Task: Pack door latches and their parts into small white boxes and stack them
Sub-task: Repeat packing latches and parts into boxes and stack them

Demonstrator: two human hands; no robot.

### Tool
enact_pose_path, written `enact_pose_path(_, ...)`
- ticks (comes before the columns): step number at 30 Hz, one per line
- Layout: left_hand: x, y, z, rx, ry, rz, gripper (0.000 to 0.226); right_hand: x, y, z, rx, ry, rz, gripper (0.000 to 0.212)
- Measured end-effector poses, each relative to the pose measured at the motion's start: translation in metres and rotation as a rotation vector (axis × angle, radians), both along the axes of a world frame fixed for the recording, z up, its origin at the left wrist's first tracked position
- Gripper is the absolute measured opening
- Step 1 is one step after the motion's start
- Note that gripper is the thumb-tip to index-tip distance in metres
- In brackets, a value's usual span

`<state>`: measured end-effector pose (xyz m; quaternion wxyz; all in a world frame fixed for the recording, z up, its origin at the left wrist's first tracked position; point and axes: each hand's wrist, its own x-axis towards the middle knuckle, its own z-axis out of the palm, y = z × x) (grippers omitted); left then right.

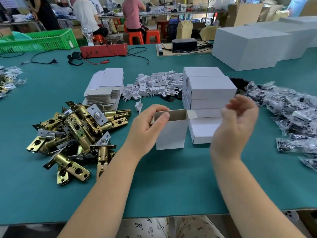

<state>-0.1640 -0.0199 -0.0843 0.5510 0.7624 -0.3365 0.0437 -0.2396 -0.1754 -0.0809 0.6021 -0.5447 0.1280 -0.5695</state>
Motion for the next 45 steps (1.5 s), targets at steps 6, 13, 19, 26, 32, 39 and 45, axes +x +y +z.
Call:
enact_pose_path(6, -0.001, -0.004, -0.005, -0.047, -0.007, -0.006, 0.023, 0.016, -0.103, -0.001, 0.199, 0.410, -0.141, 0.023)
enact_pose_path(13, -0.002, -0.005, -0.006, -0.077, 0.026, -0.016, 0.021, 0.037, -0.160, -0.034, -0.438, 1.012, -0.310, 0.029)
enact_pose_path(19, -0.004, -0.004, -0.006, -0.067, 0.060, -0.021, 0.020, 0.064, -0.174, -0.041, -0.856, 1.384, -0.304, 0.050)
enact_pose_path(26, -0.003, -0.001, -0.006, -0.053, 0.071, -0.022, 0.020, 0.077, -0.184, -0.040, -0.917, 1.516, -0.398, 0.034)
enact_pose_path(32, -0.002, -0.002, -0.006, -0.070, 0.073, -0.040, 0.019, 0.078, -0.192, -0.041, -1.008, 1.455, -0.418, 0.034)
enact_pose_path(39, -0.003, -0.003, -0.008, -0.106, 0.084, -0.041, 0.019, 0.081, -0.203, -0.032, -1.094, 1.495, -0.274, 0.037)
enact_pose_path(45, -0.001, -0.005, -0.011, -0.132, 0.064, -0.033, 0.019, 0.079, -0.205, -0.036, -0.920, 1.423, -0.187, 0.042)
